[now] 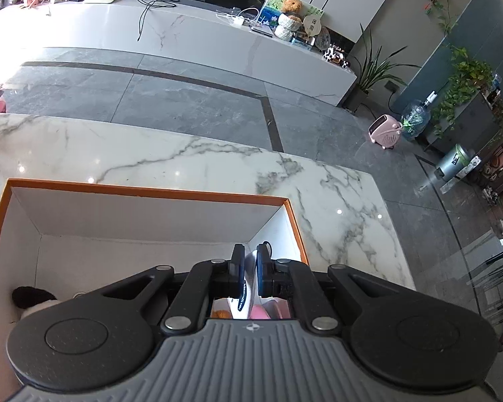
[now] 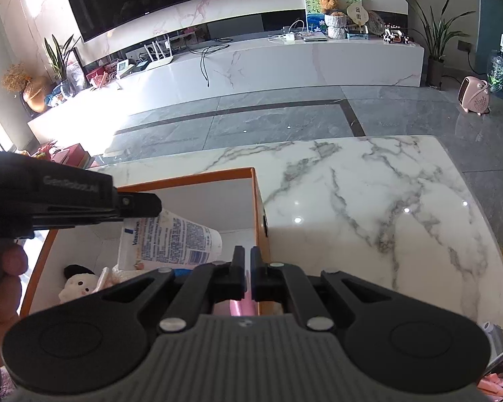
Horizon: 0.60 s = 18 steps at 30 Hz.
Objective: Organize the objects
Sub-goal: 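Lower the lotion tube and card case into the box beside the plush toys, then open both grippers and withdraw them from the box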
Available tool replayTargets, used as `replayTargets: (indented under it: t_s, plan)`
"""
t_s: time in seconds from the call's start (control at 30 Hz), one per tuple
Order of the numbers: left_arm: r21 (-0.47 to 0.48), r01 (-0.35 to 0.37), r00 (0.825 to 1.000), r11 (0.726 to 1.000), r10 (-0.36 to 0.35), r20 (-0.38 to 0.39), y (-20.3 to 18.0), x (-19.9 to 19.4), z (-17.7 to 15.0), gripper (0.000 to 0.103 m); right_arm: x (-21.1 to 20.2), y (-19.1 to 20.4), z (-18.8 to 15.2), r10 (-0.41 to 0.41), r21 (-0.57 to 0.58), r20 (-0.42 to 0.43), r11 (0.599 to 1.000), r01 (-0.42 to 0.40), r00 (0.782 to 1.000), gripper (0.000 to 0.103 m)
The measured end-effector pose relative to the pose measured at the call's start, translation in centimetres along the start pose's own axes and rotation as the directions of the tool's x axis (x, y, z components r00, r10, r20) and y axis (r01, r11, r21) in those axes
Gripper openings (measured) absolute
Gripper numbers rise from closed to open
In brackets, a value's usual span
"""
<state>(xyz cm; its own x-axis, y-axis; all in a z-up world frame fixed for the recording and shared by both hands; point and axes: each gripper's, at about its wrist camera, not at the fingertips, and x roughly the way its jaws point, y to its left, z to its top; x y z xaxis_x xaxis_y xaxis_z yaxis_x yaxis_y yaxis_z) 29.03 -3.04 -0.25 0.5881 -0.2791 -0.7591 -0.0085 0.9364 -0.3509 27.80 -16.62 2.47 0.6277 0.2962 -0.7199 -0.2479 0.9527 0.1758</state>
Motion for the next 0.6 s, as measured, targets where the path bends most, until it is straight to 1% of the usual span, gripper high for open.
replayTargets:
  t_s: [0.1,0.17,0.33,0.4,0.5,0.6]
  plan:
    - [0.018,-0.019,0.999,1.0,0.02,-0.029,-0.5,1.7,-0.1,0.008,0.9,-0.4,0.1,0.0,-0.001,-0.004,1.0,0.0,1.0,0.004]
    - [0.022,-0.017,0.999,1.0,0.018,-0.044,-0.8,2.6,-0.1,0.008,1.4,-0.6,0.1,0.004,0.001,-0.007,1.0,-0.004,1.0,0.004]
    - [0.004,-0.005,0.996,1.0,0.006,-0.086,-1.2,4.4,-0.2,0.008,2.3,-1.0,0.0,0.013,0.001,-0.019,1.0,-0.013,1.0,0.004]
    - [-0.006,-0.011,0.996,1.0,0.01,-0.093,-1.2,4.9,-0.2,0.009,2.6,-1.2,0.0,0.014,0.003,-0.026,1.0,-0.014,1.0,0.005]
    - [-0.055,0.024,0.992,0.998,-0.03,-0.119,-0.7,5.3,-0.1,0.014,3.0,-1.3,-0.1,0.018,0.006,-0.032,1.0,-0.018,0.999,0.005]
    - [-0.102,0.082,0.987,0.991,-0.095,-0.131,-0.3,5.4,0.2,0.015,3.1,-1.3,-0.2,0.022,0.003,-0.033,1.0,-0.022,0.999,0.005]
